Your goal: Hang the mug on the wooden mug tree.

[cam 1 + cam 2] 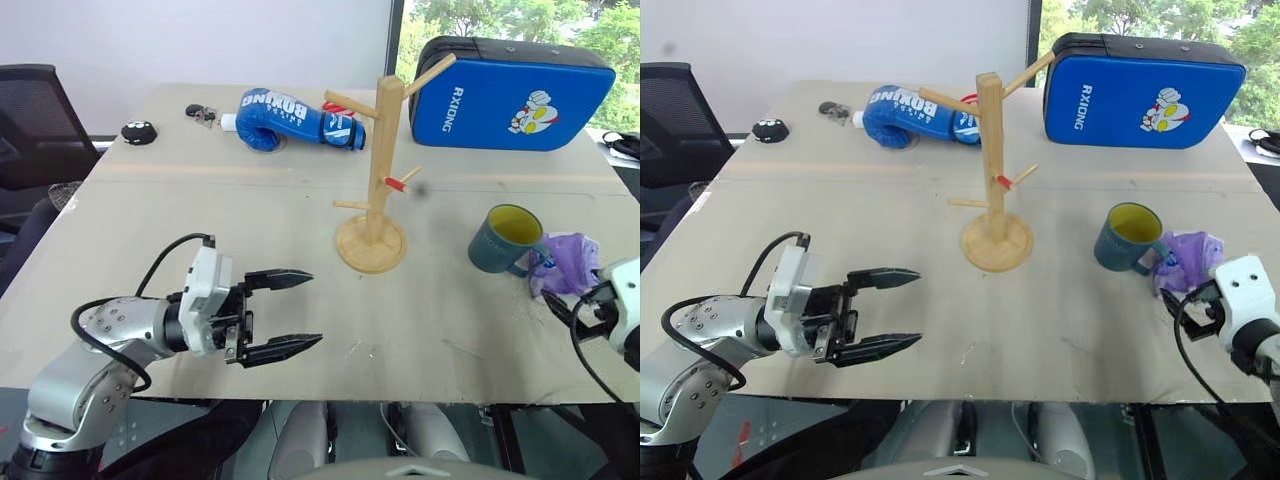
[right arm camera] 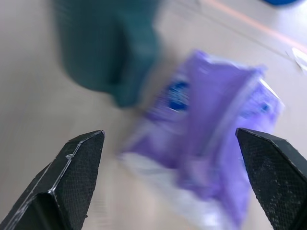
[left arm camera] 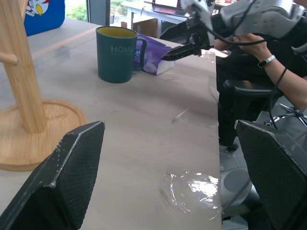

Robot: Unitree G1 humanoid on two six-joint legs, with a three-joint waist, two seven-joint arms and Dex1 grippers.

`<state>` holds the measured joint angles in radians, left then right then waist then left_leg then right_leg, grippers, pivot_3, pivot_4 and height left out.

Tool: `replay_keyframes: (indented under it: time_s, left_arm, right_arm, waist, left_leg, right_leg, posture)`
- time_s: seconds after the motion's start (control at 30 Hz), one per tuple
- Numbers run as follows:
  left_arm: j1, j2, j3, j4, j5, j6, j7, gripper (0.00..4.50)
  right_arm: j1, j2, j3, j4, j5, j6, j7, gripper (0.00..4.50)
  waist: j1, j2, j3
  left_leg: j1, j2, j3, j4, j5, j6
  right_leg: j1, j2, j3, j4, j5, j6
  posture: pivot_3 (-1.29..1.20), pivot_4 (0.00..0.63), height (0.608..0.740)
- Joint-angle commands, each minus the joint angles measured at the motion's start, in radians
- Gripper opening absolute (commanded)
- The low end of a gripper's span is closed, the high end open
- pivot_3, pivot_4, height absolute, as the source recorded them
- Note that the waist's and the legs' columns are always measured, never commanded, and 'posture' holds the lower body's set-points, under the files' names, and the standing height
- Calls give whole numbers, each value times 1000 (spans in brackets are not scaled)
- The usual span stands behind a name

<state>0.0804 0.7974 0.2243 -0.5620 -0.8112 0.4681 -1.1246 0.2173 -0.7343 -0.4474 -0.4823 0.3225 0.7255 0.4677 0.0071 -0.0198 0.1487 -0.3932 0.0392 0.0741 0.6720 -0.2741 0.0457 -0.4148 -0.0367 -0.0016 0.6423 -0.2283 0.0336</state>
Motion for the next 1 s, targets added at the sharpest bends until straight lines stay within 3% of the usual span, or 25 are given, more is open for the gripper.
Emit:
replay_keyframes:
  time_s: [0.03, 0.17, 0.2, 0.27, 0.5, 0.57, 0.83, 1.0]
  left_arm:
    - [-8, -8, 1, -44, -16, -10, 15, 4500]
    - [0, -3, 22, -71, -85, 12, 0, 4500]
    - [4, 2, 29, -75, -100, 15, -6, 4500]
    - [8, 12, 38, -82, -119, 17, -19, 4500]
    - [16, 37, 43, -104, -185, 40, -44, 4500]
    - [11, 40, 35, -110, -202, 47, -47, 4500]
    - [-36, 18, -20, -75, -177, 37, -62, 4500]
    - [-63, -10, -64, -63, -150, 28, -60, 4500]
  right_arm:
    - [-114, -26, 60, 121, -12, 66, -6, 4448]
    - [-226, -69, 152, 282, 7, 169, 68, 4448]
    - [-244, -78, 164, 319, 16, 189, 89, 4212]
    - [-266, -94, 175, 383, 20, 210, 117, 3653]
    - [-213, -141, 158, 406, 11, 198, 165, 524]
    - [-176, -140, 111, 373, 21, 192, 161, 18]
    - [-77, -92, -158, 258, -2, 155, 43, 15]
    - [-127, -117, -134, 387, -74, 90, -17, 13]
  waist:
    - [-1, 0, 0]
    - [3, 0, 0]
    - [5, 0, 0]
    - [5, -2, -1]
    - [8, -9, -5]
    - [12, -10, -6]
    - [8, -4, -4]
    - [-4, -3, -4]
  left_leg:
    - [0, 0, 0, 0, 0, 0]
    - [-1, 0, 0, 0, 0, 0]
    - [-2, 0, 0, 0, 0, 0]
    - [-2, 0, -1, 0, 0, 0]
    - [-1, 0, -2, 0, 0, 0]
    - [-1, 0, -3, 0, 0, 0]
    - [-2, 0, -2, 0, 0, 0]
    - [0, 0, 0, 0, 0, 0]
  right_leg:
    - [0, 0, 0, 0, 0, 0]
    - [0, 1, 0, 0, 2, -3]
    - [0, 1, 0, 0, 2, -3]
    - [0, 1, 0, -1, 2, -3]
    - [1, 1, -1, -1, 2, -3]
    - [1, 1, -1, -1, 1, -2]
    - [1, 0, -1, -1, 0, 0]
    - [1, 2, 2, -1, 0, 1]
  posture:
    - [0, 150, 740]
    - [0, 150, 740]
    - [0, 150, 740]
    - [0, 150, 740]
    - [0, 150, 740]
    - [0, 150, 740]
    - [0, 150, 740]
    - [0, 150, 740]
